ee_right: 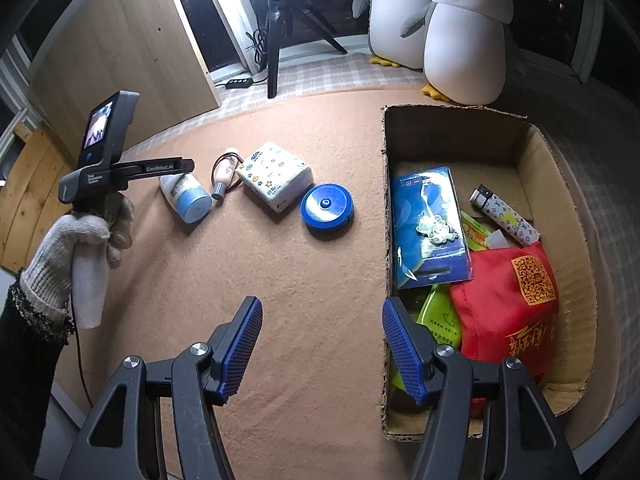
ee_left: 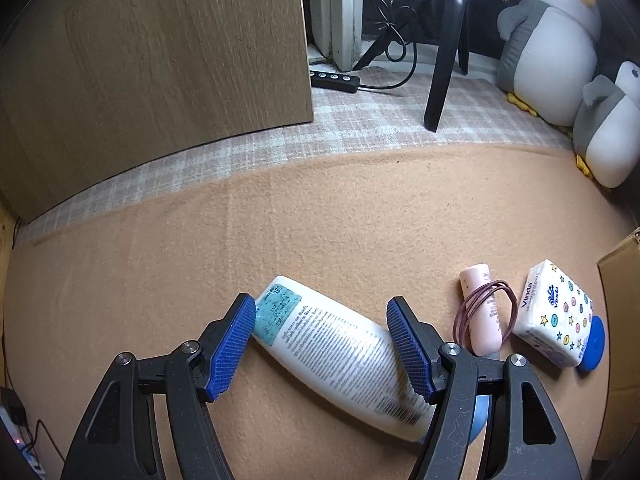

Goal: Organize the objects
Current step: 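Move the left tool to the white sunscreen bottle, then close the left tool around the sunscreen bottle's blue cap end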

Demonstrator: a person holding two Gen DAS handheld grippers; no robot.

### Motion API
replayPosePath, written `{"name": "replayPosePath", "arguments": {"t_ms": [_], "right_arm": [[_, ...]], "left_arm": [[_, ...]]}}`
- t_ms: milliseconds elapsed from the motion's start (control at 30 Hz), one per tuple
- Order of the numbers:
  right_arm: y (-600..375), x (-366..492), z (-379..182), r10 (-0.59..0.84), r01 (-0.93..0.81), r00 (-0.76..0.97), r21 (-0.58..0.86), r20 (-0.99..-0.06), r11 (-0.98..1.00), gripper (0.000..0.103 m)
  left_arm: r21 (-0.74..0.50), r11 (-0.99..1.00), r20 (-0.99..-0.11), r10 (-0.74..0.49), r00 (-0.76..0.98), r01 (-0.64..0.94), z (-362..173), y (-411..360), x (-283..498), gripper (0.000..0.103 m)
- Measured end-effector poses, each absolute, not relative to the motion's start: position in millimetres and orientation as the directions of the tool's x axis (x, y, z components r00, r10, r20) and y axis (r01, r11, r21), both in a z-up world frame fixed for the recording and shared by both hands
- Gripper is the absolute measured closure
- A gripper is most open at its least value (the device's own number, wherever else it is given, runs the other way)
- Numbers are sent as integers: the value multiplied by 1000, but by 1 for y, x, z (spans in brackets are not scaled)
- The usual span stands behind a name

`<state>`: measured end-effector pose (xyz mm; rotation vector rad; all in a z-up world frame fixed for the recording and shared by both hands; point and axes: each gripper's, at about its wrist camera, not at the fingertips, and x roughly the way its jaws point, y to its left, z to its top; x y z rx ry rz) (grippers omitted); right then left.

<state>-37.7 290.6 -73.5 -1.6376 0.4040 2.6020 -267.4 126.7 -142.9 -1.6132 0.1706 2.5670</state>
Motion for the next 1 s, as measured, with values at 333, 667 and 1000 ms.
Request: {"name": "replayPosePath", "arguments": {"t_ms": [333, 667, 1000], "right_arm": [[284, -44, -74, -122, -151, -434, 206, -893, -967, 44], [263, -54, -82, -157, -106, -414, 219, -897, -970, 44], [247, -65, -89, -180, -79, -402, 229, -898, -970, 44]], "left_arm": [[-33, -984, -901, 105, -421, -175, -152, 126, -239, 30], [-55, -974, -886, 149, -438, -221, -156, 133, -190, 31], [-74, -970, -879, 173, -445, -231, -153, 128, -179, 37]]}}
